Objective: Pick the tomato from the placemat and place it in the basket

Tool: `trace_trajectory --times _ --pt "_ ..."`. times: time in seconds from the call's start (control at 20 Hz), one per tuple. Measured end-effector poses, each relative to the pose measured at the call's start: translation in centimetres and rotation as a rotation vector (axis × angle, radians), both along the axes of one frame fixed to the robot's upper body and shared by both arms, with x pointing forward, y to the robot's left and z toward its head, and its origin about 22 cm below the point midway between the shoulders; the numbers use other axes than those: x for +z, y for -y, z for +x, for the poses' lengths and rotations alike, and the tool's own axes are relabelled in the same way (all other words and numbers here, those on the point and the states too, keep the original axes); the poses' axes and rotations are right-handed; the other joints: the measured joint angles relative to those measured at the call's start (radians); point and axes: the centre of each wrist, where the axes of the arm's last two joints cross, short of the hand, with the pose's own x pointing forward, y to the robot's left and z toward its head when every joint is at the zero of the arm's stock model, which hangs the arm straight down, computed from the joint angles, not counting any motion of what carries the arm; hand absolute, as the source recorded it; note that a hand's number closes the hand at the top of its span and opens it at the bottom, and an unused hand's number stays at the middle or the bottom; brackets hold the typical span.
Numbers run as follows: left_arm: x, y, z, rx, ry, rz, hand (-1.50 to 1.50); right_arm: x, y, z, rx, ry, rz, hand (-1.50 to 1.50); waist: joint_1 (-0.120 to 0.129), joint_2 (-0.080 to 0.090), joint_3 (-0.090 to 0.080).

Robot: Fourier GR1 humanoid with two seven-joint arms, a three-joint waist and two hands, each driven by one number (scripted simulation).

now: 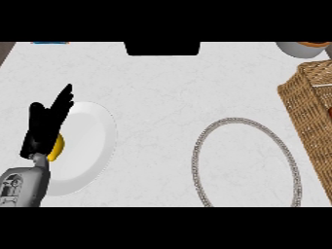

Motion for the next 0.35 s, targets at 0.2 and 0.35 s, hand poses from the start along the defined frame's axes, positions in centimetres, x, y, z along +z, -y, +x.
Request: trace_trajectory --times 0.2,0.35 --pt "-0.3 0.1 -0.3 0.002 -0.001 0.006 0.00 0.1 3.7 -3.6 -0.068 0.028 0.074 -1.50 -0.003 0.000 0.000" --pt "-0.1 -0.4 0.0 0.008 -0.003 0.007 0.00 0.4 6.4 -6.4 -0.092 0.036 0.101 -1.50 -0.004 0.000 0.000"
